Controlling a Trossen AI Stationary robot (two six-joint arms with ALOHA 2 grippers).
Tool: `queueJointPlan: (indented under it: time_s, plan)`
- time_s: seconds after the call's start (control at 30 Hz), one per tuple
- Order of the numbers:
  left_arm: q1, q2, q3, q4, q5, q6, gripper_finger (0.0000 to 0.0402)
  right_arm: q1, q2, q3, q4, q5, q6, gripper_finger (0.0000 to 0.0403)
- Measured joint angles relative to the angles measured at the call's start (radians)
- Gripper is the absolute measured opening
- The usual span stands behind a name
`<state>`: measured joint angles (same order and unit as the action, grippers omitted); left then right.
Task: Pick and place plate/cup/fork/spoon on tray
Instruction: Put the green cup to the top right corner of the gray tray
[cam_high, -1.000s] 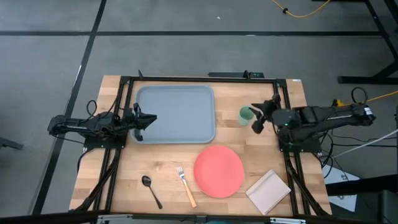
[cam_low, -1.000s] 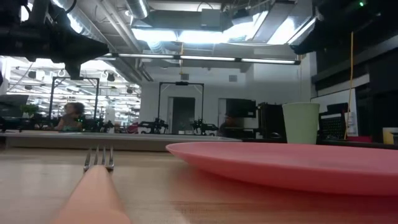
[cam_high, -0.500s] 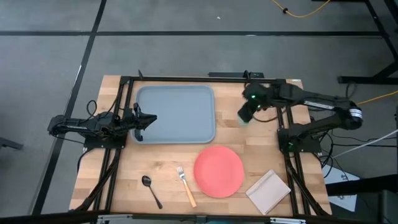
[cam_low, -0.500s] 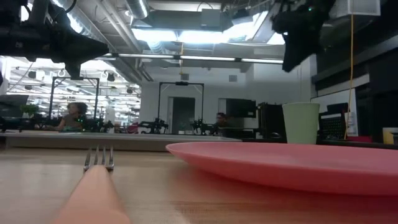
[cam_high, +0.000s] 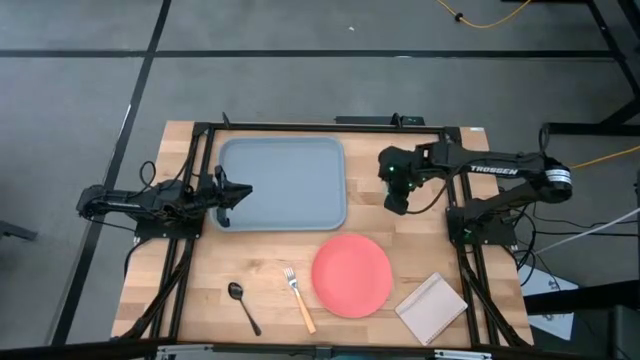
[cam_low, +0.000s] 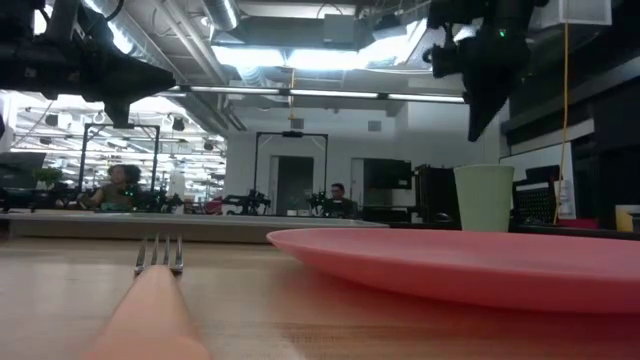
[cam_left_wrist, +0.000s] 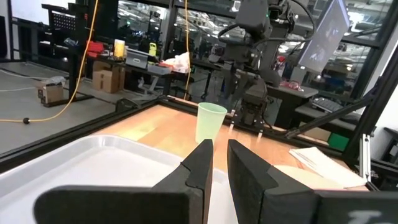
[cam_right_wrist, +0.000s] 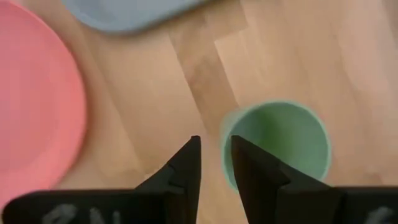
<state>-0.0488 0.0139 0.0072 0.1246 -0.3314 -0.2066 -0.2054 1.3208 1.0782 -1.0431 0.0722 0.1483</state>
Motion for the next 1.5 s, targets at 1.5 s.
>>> queueJointPlan:
  time_s: [1.5]
  plan:
    - [0.000,0.000,0.000,-0.020,0.000,-0.003,0.0041,0.000,-0.022,-0.247,0.172,0.064,-0.054,0.0094]
